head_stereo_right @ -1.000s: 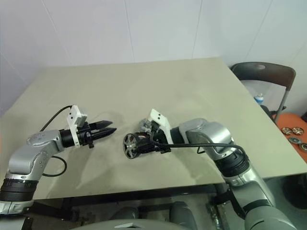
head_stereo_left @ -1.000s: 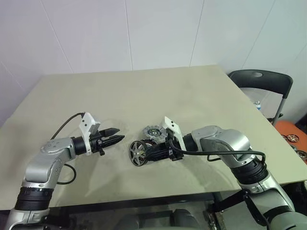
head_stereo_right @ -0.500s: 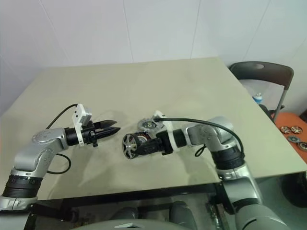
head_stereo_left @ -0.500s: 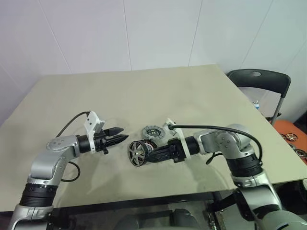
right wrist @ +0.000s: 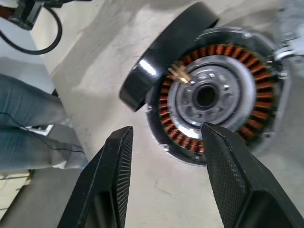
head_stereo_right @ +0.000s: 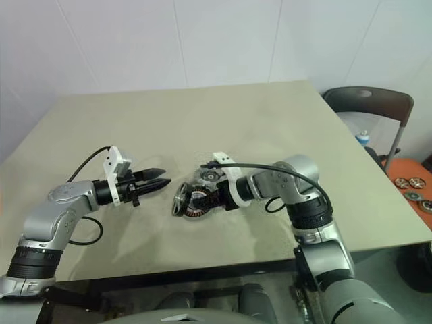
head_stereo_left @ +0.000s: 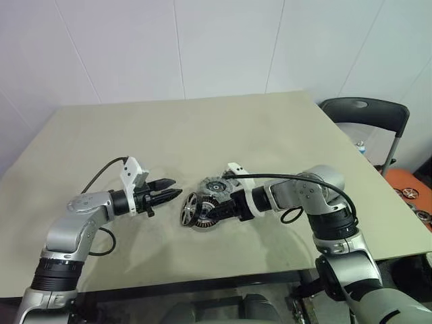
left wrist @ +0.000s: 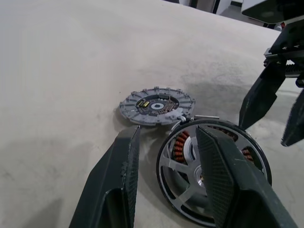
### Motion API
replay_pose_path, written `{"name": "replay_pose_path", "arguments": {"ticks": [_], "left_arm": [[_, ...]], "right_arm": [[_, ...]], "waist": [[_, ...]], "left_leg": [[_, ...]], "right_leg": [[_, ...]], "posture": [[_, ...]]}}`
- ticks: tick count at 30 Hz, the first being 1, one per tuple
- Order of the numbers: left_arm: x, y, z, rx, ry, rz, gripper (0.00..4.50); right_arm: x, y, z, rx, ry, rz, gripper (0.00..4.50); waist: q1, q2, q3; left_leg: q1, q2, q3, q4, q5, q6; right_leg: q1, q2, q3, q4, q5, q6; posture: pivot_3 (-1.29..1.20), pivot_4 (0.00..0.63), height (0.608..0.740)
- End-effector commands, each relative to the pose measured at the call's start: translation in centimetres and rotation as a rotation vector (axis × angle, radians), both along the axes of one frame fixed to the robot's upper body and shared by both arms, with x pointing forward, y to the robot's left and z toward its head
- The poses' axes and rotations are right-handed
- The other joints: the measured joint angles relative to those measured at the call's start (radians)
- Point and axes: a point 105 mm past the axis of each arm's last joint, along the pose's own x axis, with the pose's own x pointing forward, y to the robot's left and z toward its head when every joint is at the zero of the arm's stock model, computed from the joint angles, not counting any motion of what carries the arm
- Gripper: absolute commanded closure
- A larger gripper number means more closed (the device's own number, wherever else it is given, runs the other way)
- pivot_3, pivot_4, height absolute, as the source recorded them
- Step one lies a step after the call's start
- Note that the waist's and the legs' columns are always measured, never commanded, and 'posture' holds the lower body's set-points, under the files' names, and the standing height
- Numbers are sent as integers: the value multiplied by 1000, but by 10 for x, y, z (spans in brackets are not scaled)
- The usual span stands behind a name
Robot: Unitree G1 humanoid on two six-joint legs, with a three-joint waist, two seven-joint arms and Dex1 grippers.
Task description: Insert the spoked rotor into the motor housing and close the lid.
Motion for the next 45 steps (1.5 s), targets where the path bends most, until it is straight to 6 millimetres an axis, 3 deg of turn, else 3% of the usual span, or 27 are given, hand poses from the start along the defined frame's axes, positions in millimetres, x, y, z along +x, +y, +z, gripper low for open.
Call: {"name": "replay_pose_path", "arguments": {"ticks": [1,9,15,26,42,45], "left_arm": [[4,-1,8,0,-38,2,2508],[9,-2,7,-2,-44,-9,2508],[10,-7,7,-9,-44,-20,2508],[7,-7,3,-10,-32,-20,2508],[6,-7,3,-14,-26,-16,2508],[6,-7,3,-14,-26,-15,2508]], "right_arm": [[9,0,17,29,-40,-21,2150],[15,17,38,145,22,-38,2150],[12,13,31,86,53,-53,2150],[9,27,25,19,73,-73,2150],[9,34,18,32,133,-106,2150],[11,33,18,38,136,-122,3012]], "waist": [[0,0,0],[0,0,0],[-1,0,0],[-3,0,0],[-5,0,0],[-5,0,0]], "left_leg": [[0,0,0,0,0,0],[0,0,0,0,0,0],[0,0,0,-1,0,0],[0,1,0,-1,0,0],[0,1,0,-1,0,0],[0,1,0,-1,0,0]], "right_leg": [[0,0,0,0,0,0],[0,0,0,1,0,0],[0,0,0,-1,0,0],[0,0,0,-1,0,0],[0,1,0,-1,0,0],[0,1,0,-1,0,0]], "posture": [[0,0,740],[0,0,740],[0,0,740],[0,0,740],[0,0,740],[0,0,740]]}}
